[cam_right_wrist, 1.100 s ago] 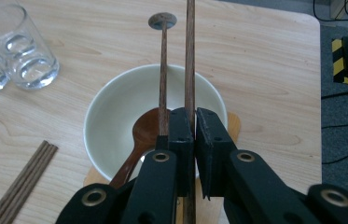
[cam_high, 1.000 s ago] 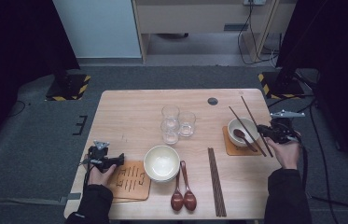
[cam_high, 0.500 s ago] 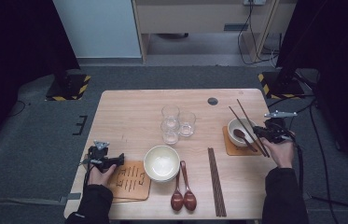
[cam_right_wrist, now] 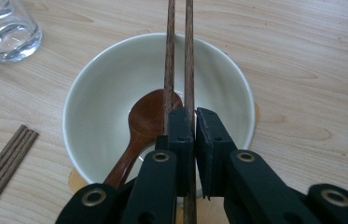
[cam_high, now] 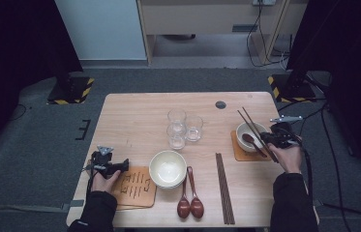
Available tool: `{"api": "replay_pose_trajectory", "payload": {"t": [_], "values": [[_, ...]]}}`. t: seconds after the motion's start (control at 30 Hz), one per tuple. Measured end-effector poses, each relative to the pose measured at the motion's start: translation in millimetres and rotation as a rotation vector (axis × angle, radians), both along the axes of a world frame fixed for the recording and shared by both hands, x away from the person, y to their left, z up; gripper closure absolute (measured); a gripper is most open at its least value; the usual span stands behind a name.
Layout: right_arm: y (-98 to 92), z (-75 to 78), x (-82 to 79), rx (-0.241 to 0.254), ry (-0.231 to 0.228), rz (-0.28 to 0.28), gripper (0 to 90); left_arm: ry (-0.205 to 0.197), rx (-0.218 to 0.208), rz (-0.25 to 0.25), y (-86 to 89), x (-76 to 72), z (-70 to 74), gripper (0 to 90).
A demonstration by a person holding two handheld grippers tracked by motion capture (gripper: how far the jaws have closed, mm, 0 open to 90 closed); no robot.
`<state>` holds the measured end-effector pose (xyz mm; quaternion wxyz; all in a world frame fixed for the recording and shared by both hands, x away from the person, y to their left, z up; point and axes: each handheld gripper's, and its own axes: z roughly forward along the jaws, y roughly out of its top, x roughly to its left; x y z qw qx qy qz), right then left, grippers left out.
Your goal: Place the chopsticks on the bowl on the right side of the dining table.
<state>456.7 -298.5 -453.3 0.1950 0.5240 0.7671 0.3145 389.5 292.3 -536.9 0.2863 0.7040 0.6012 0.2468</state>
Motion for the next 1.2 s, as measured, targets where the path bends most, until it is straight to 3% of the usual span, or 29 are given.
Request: {"api": "replay_pose_trajectory", "payload": {"t": [0.33,0.5,0.77,1.2], "values": [[1.7,-1.9,0.7,-0.009,0.006,-0.001,84.8,0.000,0.000,0.000,0.0,0.0,0.0,0.3],[-0.3,1.5,-1.8,-0.009,-0.010,-0.005,80.3,0.000,0.000,0.000,0.0,0.0,0.0,0.2],[0.3,1.4,-4.9,-0.028,0.001,0.007,84.9,0.000,0.000,0.000,0.0,0.0,0.0,0.3],[1.7,-0.9,-2.1,-0.009,-0.018,0.007,85.0,0.000,0.000,0.000,0.0,0.0,0.0,0.3]]}}
